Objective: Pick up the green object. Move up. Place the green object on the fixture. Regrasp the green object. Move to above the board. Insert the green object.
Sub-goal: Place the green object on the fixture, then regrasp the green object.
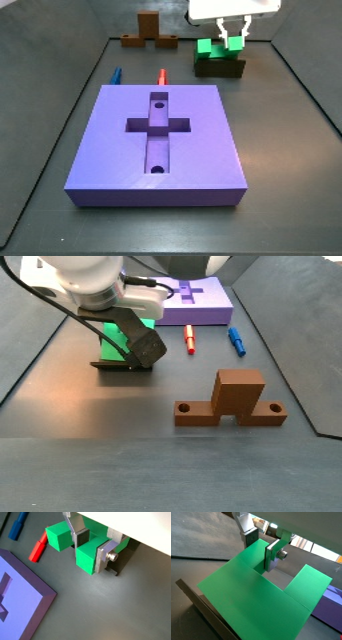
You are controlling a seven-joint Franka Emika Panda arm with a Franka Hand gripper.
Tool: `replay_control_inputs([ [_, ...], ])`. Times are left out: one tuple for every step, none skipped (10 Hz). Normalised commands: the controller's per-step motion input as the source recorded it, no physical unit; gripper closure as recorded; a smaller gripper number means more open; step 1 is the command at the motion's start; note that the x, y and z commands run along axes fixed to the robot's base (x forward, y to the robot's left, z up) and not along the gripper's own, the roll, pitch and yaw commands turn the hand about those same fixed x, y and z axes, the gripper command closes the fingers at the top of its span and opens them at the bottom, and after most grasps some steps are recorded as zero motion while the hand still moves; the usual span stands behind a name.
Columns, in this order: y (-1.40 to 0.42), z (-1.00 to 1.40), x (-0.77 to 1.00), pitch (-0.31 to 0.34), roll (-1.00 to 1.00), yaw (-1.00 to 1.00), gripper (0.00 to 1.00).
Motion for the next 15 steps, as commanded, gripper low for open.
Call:
replay_control_inputs([
  [0.21,-0.24,0.0,-0.089,-0.04,-0.06,1.0],
  [0.16,-0.15,0.0,-0.02,0.0,-0.05,1.0],
  [0.0,0.0,0.0,0.0,0.0,0.0,1.0],
  [0.0,0.0,0.0,0.0,0.0,0.0,0.0],
  [0.0,1.0,0.49,0.231,0.34,0.06,0.0],
  [0.0,1.0,0.54,0.311,0.21,0.18,0.0],
  [0.0,1.0,0.32,0.311,0.24,0.15,0.0],
  [-0.11,0.81,0.08,0.337,0.56,0.03,0.0],
  [-0.25,0.44,0.0,0.134,0.76,-0.07,0.0],
  [-0.24,0.06,-0.09,-0.137,0.99,-0.51,0.0],
  [-0.09,0.0,-0.02,-0.246,1.0,-0.58,0.0],
  [-0.06,0.0,-0.03,-0.277,1.0,-0.57,0.0],
  [-0.03,0.0,-0.04,-0.309,1.0,-0.56,0.0],
  [0.0,0.0,-0.07,-0.214,1.0,-0.54,0.0],
  [0.0,0.0,-0.07,-0.12,1.0,-0.54,0.0],
])
